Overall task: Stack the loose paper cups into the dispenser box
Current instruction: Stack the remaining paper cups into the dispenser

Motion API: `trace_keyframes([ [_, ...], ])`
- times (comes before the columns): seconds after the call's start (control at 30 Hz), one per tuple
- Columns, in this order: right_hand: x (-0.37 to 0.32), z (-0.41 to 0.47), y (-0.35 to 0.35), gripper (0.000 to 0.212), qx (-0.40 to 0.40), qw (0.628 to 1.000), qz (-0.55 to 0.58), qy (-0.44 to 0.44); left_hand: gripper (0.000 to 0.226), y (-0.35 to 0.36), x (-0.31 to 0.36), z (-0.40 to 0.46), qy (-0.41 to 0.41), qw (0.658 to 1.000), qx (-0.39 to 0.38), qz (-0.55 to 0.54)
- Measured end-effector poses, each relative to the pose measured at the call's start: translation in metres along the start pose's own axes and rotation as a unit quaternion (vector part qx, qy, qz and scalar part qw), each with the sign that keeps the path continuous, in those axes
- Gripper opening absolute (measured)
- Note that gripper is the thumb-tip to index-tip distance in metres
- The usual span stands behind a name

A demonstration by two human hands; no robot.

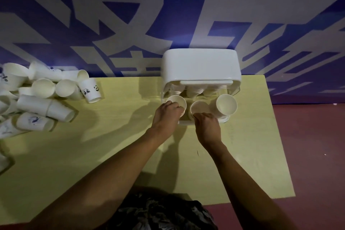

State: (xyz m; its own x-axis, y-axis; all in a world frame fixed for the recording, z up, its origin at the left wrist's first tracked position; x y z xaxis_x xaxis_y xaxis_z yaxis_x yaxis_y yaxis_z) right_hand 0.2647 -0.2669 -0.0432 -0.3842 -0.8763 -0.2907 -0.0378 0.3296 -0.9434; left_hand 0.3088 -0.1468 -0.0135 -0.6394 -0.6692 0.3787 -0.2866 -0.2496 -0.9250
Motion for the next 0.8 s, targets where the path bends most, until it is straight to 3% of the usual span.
trace_keyframes([
  [0.2,0.001,0.003,0.012,0.026,-0.029,1.0,-0.004,-0.004,0.024,0.029,-0.01,-0.001,0.028,0.997,-0.034,-0.059],
  [0.33,-0.018,-0.002,-0.01,0.022,0.024,1.0,0.019,-0.005,0.019,0.001,-0.019,-0.014,0.018,0.994,0.058,-0.093],
  [0.47,-0.066,-0.017,-0.016,0.016,0.024,0.996,0.079,-0.042,0.021,-0.023,-0.07,-0.061,-0.074,0.992,0.091,-0.055],
  [0.63,-0.143,-0.032,0.027,0.014,-0.063,0.988,0.108,-0.092,0.024,-0.041,-0.164,-0.153,-0.234,0.966,0.097,-0.042],
  [0.8,-0.223,-0.046,0.063,0.022,-0.124,0.979,0.108,-0.119,0.029,-0.072,-0.245,-0.238,-0.333,0.936,0.112,-0.026],
])
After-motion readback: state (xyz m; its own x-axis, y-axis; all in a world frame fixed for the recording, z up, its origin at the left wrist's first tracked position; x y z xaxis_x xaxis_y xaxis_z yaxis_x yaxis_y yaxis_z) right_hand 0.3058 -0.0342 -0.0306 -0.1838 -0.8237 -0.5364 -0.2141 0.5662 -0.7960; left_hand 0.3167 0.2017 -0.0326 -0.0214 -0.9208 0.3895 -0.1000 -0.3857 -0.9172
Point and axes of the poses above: each hand's wrist, its own z-axis towards the middle knuckle, its own y-axis out of the palm, x = y × z, the point moved 10 cm from there along z, towards the middle knuckle, and after that the axes turned 15 degrees about y, right-handed, at the moved point
